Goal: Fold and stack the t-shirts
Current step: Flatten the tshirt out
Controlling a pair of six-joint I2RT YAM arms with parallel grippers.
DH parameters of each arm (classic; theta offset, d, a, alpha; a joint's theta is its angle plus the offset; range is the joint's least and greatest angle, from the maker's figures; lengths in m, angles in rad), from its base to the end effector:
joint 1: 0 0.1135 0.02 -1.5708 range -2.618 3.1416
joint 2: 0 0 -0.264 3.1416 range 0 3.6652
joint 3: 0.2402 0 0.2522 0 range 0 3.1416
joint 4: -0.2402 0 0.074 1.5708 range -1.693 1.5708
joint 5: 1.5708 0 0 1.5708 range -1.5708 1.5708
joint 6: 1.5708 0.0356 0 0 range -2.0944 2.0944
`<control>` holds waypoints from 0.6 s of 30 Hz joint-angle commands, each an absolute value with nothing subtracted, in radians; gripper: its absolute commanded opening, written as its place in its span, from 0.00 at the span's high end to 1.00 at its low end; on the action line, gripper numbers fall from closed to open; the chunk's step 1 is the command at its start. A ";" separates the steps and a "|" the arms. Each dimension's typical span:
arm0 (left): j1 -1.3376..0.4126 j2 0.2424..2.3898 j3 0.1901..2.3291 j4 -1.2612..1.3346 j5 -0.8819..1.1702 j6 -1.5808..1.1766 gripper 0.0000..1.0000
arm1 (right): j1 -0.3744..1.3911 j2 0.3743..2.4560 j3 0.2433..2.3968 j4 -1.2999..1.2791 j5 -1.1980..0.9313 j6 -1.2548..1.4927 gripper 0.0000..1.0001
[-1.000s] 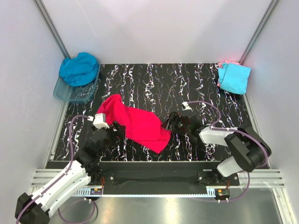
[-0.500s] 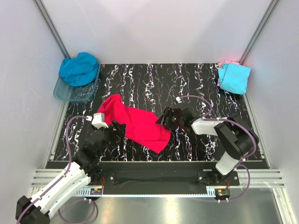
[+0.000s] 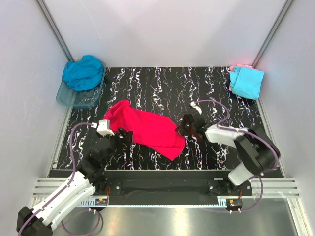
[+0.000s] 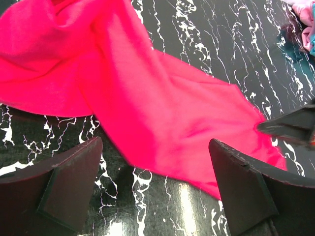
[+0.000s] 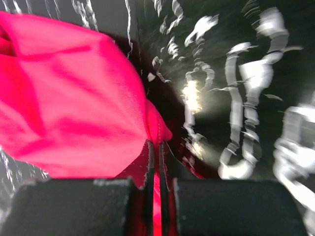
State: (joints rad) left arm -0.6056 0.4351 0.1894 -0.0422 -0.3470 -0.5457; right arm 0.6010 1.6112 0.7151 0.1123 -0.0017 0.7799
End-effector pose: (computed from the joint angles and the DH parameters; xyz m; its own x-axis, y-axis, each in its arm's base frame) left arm 0.1186 -0.0674 0.1929 -0.3382 -0.3595 -0.8697 0.1073 0.9034 -0.4151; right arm 0.2541 0.1743 0.1461 -0.8123 0.2957 -0.5027 0.0067 0.8666 0.4989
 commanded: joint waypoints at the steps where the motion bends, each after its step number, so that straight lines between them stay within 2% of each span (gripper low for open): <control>1: -0.614 0.420 0.184 0.015 -0.334 -0.525 0.05 | 0.600 1.422 0.718 0.005 0.233 0.747 1.00; 5: -0.614 0.422 0.184 0.017 -0.331 -0.523 0.05 | 0.598 1.300 0.830 -0.144 0.385 0.698 1.00; 10: -0.618 0.419 0.184 0.017 -0.328 -0.522 0.05 | 0.598 1.285 1.015 -0.256 0.428 0.632 1.00; 18: -0.623 0.393 0.175 0.012 -0.330 -0.519 0.05 | 0.598 1.302 1.189 -0.327 0.488 0.585 1.00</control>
